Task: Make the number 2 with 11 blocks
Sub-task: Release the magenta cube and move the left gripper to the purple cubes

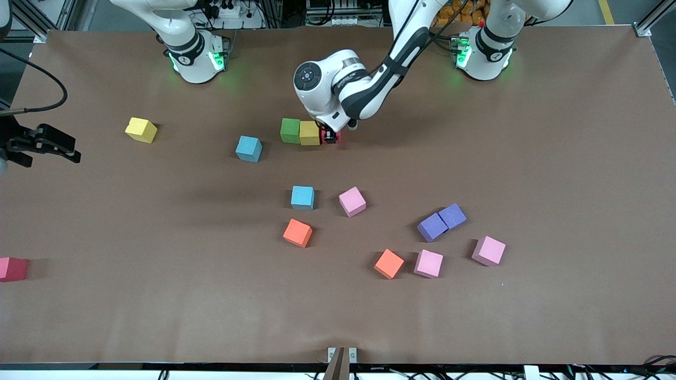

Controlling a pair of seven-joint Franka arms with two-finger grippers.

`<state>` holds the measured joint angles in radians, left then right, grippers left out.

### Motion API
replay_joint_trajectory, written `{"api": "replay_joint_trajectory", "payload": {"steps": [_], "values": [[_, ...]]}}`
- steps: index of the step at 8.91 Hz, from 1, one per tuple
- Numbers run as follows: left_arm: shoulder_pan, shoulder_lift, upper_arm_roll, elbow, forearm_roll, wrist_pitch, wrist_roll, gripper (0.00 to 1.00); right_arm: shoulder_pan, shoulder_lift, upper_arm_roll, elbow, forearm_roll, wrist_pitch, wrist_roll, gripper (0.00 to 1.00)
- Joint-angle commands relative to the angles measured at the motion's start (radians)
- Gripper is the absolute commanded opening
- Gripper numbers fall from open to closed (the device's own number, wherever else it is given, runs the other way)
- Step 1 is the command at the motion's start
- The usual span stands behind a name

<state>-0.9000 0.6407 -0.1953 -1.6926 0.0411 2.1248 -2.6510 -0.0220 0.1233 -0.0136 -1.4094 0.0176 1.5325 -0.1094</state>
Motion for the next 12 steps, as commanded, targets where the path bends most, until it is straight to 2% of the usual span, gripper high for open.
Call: {"api": "replay_joint_trajectory", "payload": {"steps": [1, 4, 6, 9, 11, 12], "values": [[0.006, -0.033, -0.001, 0.022, -0.027, -0.063, 0.003, 0.74, -0.019, -0.013, 0.011, -0.002, 0.021, -0.006, -0.007, 1.0], [0.041, -0.081, 0.005, 0.036, -0.02, -0.129, 0.094, 0.74, -0.019, -0.013, 0.011, 0.0, 0.019, -0.006, -0.007, 1.0], [0.113, -0.101, 0.014, 0.045, -0.009, -0.155, 0.201, 0.74, -0.019, -0.013, 0.011, 0.0, 0.019, -0.006, -0.007, 1.0], [0.318, -0.137, 0.016, 0.117, 0.026, -0.25, 0.473, 0.74, -0.019, -0.014, 0.012, 0.0, 0.019, -0.006, -0.007, 1.0], [0.456, -0.145, 0.014, 0.203, 0.051, -0.328, 0.644, 0.74, -0.019, -0.014, 0.012, 0.0, 0.019, -0.006, -0.007, 1.0], [0.507, -0.15, 0.016, 0.203, 0.051, -0.329, 0.73, 0.74, -0.019, -0.014, 0.012, 0.0, 0.019, -0.006, -0.007, 1.0]]}}
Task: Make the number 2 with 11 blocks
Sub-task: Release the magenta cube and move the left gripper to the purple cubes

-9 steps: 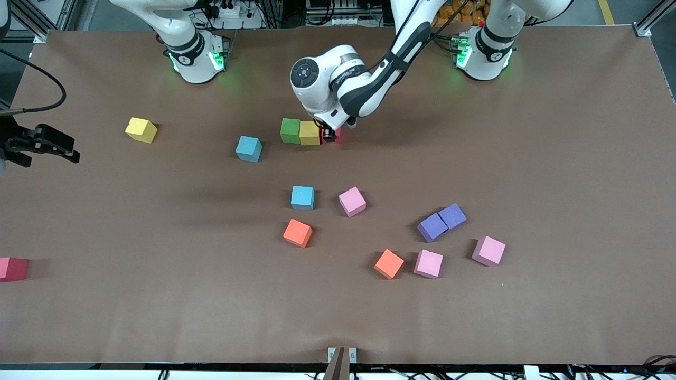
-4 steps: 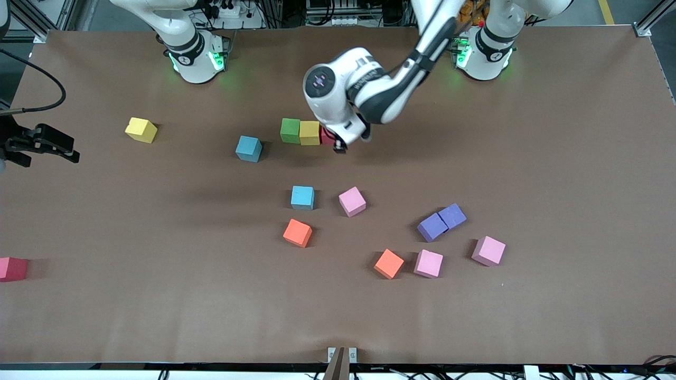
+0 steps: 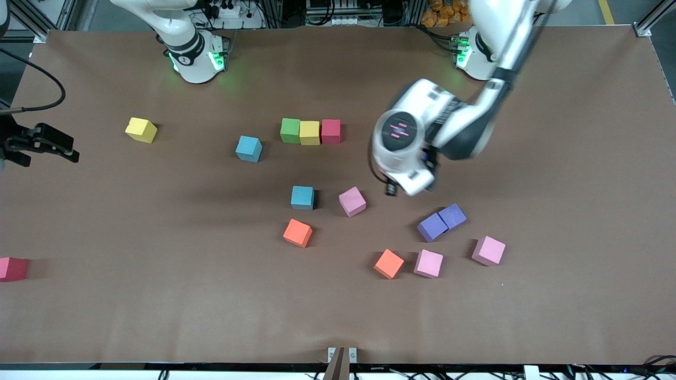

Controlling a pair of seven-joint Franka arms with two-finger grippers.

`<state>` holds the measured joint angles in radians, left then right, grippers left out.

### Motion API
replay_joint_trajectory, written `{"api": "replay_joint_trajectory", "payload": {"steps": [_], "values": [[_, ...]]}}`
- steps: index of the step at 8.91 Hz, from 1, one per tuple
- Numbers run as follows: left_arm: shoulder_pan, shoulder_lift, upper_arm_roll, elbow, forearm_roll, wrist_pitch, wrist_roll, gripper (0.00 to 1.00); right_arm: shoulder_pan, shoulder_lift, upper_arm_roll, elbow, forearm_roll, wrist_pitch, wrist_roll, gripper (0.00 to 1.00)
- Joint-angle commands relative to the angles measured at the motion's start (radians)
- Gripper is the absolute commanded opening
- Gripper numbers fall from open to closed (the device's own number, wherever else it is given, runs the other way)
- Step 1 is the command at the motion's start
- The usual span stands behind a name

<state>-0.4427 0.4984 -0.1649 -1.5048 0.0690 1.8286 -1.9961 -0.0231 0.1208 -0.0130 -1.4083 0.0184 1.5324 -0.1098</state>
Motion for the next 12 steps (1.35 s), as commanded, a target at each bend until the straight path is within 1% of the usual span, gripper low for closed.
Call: {"api": "replay_joint_trajectory", "payload": {"steps": [1, 3, 5, 7, 8, 9, 10, 12], "values": [[0.108, 0.0, -0.015, 0.015, 0.021, -0.032, 0.139, 0.74, -0.018, -0.012, 0.011, -0.001, 0.018, -0.006, -0.008, 1.0], [0.227, 0.026, -0.016, 0.015, 0.052, -0.016, 0.206, 0.74, -0.018, -0.012, 0.011, -0.001, 0.018, -0.008, -0.007, 1.0], [0.31, 0.066, -0.016, 0.014, 0.06, 0.043, 0.314, 0.74, -0.018, -0.012, 0.011, -0.001, 0.017, -0.006, -0.008, 1.0], [0.401, 0.106, -0.016, 0.009, 0.066, 0.125, 0.512, 0.74, -0.018, -0.012, 0.01, -0.001, 0.017, -0.006, -0.008, 1.0], [0.415, 0.136, -0.015, 0.009, 0.067, 0.165, 0.602, 0.74, -0.018, -0.012, 0.01, -0.001, 0.017, -0.006, -0.007, 1.0], [0.414, 0.164, -0.015, 0.011, 0.075, 0.196, 0.621, 0.74, -0.018, -0.012, 0.01, 0.006, 0.017, -0.006, -0.008, 1.0], [0.404, 0.172, -0.016, 0.011, 0.071, 0.198, 0.608, 0.74, -0.02, -0.012, 0.008, 0.011, 0.017, -0.006, -0.008, 1.0], [0.415, 0.166, -0.018, -0.008, 0.055, 0.198, 0.489, 0.74, -0.021, -0.01, 0.01, 0.011, 0.017, -0.006, -0.007, 1.0]]}}
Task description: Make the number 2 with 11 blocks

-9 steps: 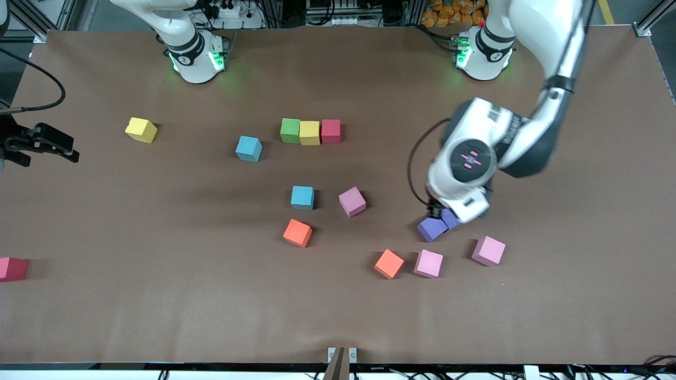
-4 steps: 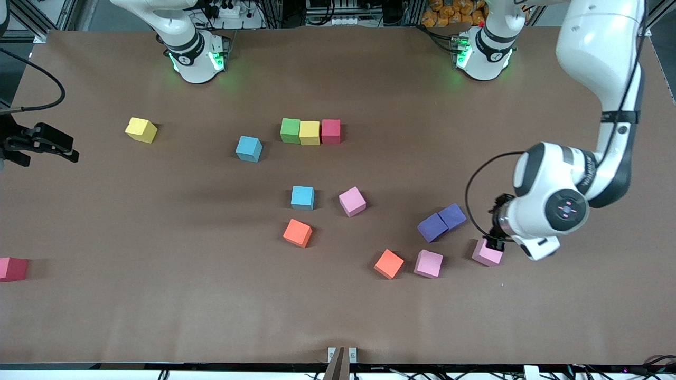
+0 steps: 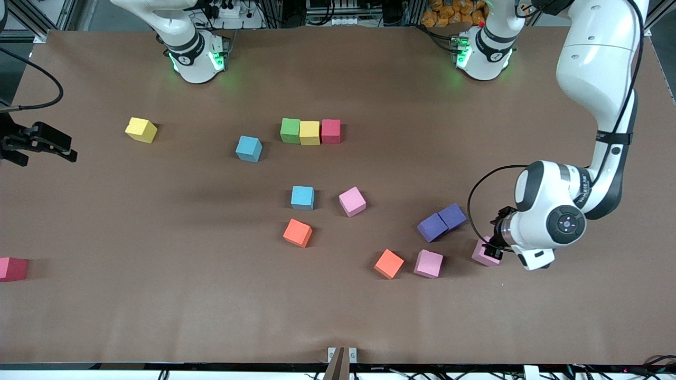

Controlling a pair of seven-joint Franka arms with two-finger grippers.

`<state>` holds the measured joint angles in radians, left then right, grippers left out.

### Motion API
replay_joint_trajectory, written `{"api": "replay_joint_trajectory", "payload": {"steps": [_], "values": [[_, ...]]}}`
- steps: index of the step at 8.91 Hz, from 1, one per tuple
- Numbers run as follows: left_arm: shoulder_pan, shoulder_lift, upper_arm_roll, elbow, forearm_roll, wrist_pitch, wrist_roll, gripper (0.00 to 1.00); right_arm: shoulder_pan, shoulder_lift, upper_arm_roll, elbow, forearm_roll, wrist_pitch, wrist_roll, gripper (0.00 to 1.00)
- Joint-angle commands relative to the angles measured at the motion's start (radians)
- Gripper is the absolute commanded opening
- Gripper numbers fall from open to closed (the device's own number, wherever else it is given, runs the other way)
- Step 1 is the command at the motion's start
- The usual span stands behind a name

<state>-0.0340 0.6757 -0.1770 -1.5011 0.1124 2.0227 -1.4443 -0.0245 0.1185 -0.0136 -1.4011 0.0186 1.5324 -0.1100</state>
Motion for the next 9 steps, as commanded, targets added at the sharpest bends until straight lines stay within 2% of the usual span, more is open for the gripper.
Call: {"api": "replay_joint_trajectory", "payload": {"steps": [1, 6, 9], "values": [[0.009, -0.027, -0.009, -0.049, -0.012, 0.004, -0.143, 0.74, -0.02, -0.008, 0.011, 0.004, 0.017, -0.006, -0.007, 1.0], [0.009, -0.183, -0.056, -0.266, -0.094, 0.004, -0.402, 0.74, -0.02, -0.007, 0.012, 0.007, 0.018, -0.006, -0.003, 1.0], [-0.001, -0.192, -0.074, -0.329, -0.099, 0.086, -0.617, 0.74, -0.02, -0.005, 0.012, 0.008, 0.018, -0.006, -0.003, 1.0]]}}
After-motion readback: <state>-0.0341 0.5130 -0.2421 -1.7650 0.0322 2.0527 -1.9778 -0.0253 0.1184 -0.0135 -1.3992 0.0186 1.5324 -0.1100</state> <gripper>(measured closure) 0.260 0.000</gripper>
